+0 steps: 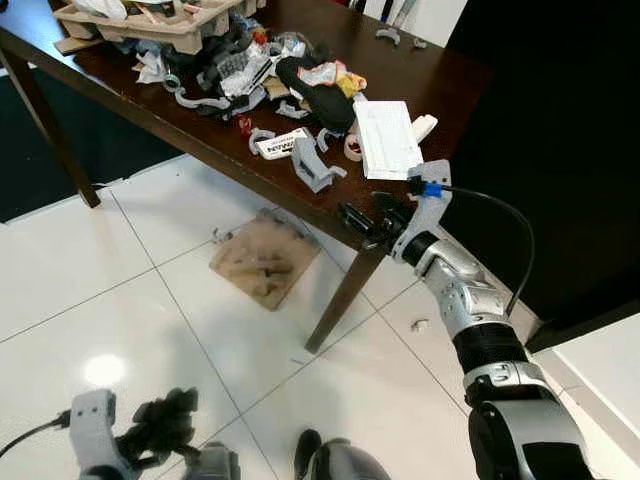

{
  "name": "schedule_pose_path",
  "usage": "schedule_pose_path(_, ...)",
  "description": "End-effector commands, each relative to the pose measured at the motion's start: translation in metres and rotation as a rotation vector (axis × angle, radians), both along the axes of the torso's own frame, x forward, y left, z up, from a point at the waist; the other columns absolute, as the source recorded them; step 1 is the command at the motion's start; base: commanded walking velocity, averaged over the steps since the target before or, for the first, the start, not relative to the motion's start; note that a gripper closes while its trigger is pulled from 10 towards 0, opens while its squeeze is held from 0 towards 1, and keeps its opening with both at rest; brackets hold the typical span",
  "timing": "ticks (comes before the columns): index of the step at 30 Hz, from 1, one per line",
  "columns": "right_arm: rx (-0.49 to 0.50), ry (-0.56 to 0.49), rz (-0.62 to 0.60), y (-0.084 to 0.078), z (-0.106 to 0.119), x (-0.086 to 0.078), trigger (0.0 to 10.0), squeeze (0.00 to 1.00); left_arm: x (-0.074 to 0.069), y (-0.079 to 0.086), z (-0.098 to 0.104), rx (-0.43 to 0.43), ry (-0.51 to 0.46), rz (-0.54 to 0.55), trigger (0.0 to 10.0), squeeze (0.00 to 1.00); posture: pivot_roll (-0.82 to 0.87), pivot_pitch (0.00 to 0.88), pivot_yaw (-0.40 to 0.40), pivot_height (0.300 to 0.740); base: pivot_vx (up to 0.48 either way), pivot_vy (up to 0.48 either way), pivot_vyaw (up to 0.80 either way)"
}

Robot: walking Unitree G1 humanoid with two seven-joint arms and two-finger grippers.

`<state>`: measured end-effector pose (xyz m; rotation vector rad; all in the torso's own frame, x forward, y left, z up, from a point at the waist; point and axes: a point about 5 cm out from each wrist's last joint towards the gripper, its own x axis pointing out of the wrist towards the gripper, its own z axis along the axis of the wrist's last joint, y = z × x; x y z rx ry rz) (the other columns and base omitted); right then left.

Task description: Picking trash to rubbish bin

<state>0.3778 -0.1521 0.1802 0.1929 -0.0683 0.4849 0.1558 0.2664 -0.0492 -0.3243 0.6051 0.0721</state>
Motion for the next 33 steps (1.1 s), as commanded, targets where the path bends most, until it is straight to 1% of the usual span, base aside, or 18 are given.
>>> schedule_pose_path(1,0.031,-0.016,-0.095,-0.019,0.004,0.002,10.0,0.0,-0.028,-0.005,-0.02,-0.004,0.117,0.035,10.0,0.0,0.21,0.197,-0.12,0.74,0.0,0.0,0.0)
schedule_pose_path(2,0.031,-0.016,-0.095,-0.019,0.004,0.002,10.0,0.0,-0.028,-0.005,-0.02,-0.004,0.117,0.035,10.0,0.0,0.21,0.197,-0.12,0.74,0.0,0.0,0.0)
schedule_pose_path(4,0.027,-0.02,-0.156,-0.028,0.007,0.004,10.0,0.0,-0.04,-0.004,-0.028,0.0,0.167,0.078,10.0,0.0,0.21,0.197,-0.12,0.74,0.0,0.0,0.0)
schedule_pose_path(5,0.026,-0.02,-0.163,-0.029,0.007,0.004,10.0,0.0,-0.041,-0.004,-0.028,0.0,0.17,0.084,10.0,0.0,0.21,0.197,-0.12,0.74,0.0,0.0,0.0)
schedule_pose_path(7,0.016,-0.02,-0.2,-0.036,0.007,0.005,10.0,0.0,-0.05,-0.003,-0.033,0.0,0.203,0.119,10.0,0.0,0.2,0.196,-0.119,0.74,0.0,0.0,0.0)
schedule_pose_path(9,-0.042,0.013,-0.235,-0.042,0.002,0.005,10.0,0.0,-0.06,-0.003,-0.037,0.01,0.243,0.142,10.0,0.0,0.2,0.196,-0.119,0.74,0.0,0.0,0.0)
schedule_pose_path(10,-0.042,0.013,-0.235,-0.042,0.002,0.005,10.0,0.0,-0.06,-0.003,-0.037,0.01,0.243,0.142,10.0,0.0,0.2,0.196,-0.119,0.74,0.0,0.0,0.0)
schedule_pose_path(13,-0.061,0.056,-0.24,-0.044,-0.004,0.005,10.0,0.0,-0.066,-0.003,-0.039,0.016,0.264,0.147,10.0,0.0,0.2,0.196,-0.119,0.74,0.0,0.0,0.0)
schedule_pose_path(15,-0.068,0.094,-0.217,-0.043,-0.008,0.004,10.0,0.0,-0.07,-0.004,-0.041,0.017,0.27,0.153,10.0,0.0,0.2,0.198,-0.117,0.74,0.0,0.0,0.0)
schedule_pose_path(16,-0.068,0.094,-0.217,-0.043,-0.008,0.004,10.0,0.0,-0.07,-0.004,-0.041,0.017,0.27,0.153,10.0,0.0,0.2,0.198,-0.117,0.74,0.0,0.0,0.0)
schedule_pose_path(17,-0.071,0.113,-0.199,-0.041,-0.011,0.004,10.0,0.0,-0.073,-0.004,-0.042,0.02,0.283,0.154,10.0,0.0,0.2,0.198,-0.117,0.74,0.0,0.0,0.0)
schedule_pose_path(18,-0.055,0.133,-0.183,-0.038,-0.014,0.003,10.0,0.0,-0.076,-0.005,-0.043,0.025,0.294,0.15,10.0,0.0,0.2,0.198,-0.116,0.74,0.0,0.0,0.0)
schedule_pose_path(23,-0.023,0.156,-0.162,-0.033,-0.017,0.004,10.0,0.0,-0.081,-0.007,-0.045,0.026,0.305,0.141,10.0,0.0,0.2,0.196,-0.113,0.74,0.0,0.0,0.0)
schedule_pose_path(29,-0.033,0.181,-0.151,-0.028,-0.021,0.004,10.0,0.0,-0.086,-0.006,-0.046,0.026,0.318,0.151,10.0,0.0,0.2,0.195,-0.114,0.74,0.0,0.0,0.0)
schedule_pose_path(30,-0.033,0.188,-0.148,-0.025,-0.022,0.004,10.0,0.0,-0.087,-0.005,-0.046,0.024,0.319,0.158,10.0,0.0,0.2,0.196,-0.115,0.74,0.0,0.0,0.0)
schedule_pose_path(33,-0.039,0.189,-0.145,-0.023,-0.023,0.004,10.0,0.0,-0.087,-0.005,-0.046,0.024,0.318,0.158,10.0,0.0,0.2,0.196,-0.115,0.74,0.0,0.0,0.0)
